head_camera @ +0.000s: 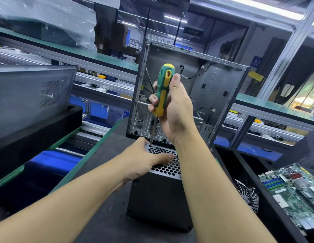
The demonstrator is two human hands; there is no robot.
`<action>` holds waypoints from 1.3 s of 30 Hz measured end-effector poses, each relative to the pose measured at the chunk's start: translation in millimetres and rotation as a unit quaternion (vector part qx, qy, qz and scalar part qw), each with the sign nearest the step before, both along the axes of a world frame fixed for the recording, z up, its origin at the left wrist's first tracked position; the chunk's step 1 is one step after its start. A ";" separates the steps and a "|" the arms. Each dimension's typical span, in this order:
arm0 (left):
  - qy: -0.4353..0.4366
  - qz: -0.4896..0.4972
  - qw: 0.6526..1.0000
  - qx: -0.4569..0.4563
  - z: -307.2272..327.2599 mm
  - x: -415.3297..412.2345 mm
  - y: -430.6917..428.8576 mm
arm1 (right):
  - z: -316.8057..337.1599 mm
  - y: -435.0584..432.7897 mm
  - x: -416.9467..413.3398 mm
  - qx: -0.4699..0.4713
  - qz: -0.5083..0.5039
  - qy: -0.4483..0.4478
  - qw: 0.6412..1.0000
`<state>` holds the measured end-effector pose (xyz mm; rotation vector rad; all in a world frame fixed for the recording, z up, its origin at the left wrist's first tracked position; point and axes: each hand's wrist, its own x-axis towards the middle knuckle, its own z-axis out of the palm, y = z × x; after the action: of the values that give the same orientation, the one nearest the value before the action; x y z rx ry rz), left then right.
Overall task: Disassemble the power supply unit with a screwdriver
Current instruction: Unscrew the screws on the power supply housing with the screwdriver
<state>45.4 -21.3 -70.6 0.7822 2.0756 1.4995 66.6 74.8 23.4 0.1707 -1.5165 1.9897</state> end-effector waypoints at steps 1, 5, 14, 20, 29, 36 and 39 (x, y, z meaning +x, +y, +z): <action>0.000 0.000 1.000 0.000 0.3 0.0 0.1 | -0.2 0.1 -0.2 0.007 -0.005 0.001 1.000; -0.001 -0.001 1.000 0.006 1.3 0.2 0.1 | -1.1 2.3 -0.1 0.020 -0.021 0.004 1.000; 0.007 0.005 1.000 -0.001 0.3 -0.8 1.7 | -2.1 3.9 0.0 0.026 0.003 -0.014 1.000; 0.016 0.003 1.000 -0.016 0.5 -1.5 0.5 | -2.4 1.0 -1.4 0.031 -0.008 0.001 0.999; 0.010 0.000 1.000 -0.003 0.0 -1.3 1.0 | -3.1 4.5 -0.4 0.047 -0.017 -0.013 0.999; 0.003 0.001 1.000 0.006 -1.6 -2.7 2.6 | -2.1 0.4 -2.1 0.000 0.006 -0.003 1.000; 0.003 -0.001 1.000 0.003 -1.4 -2.4 2.8 | -2.1 0.4 -1.8 0.037 -0.011 -0.001 0.999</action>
<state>43.0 -18.5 -72.0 0.7931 2.0743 1.5052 64.8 75.2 21.3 0.1824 -1.5872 1.9188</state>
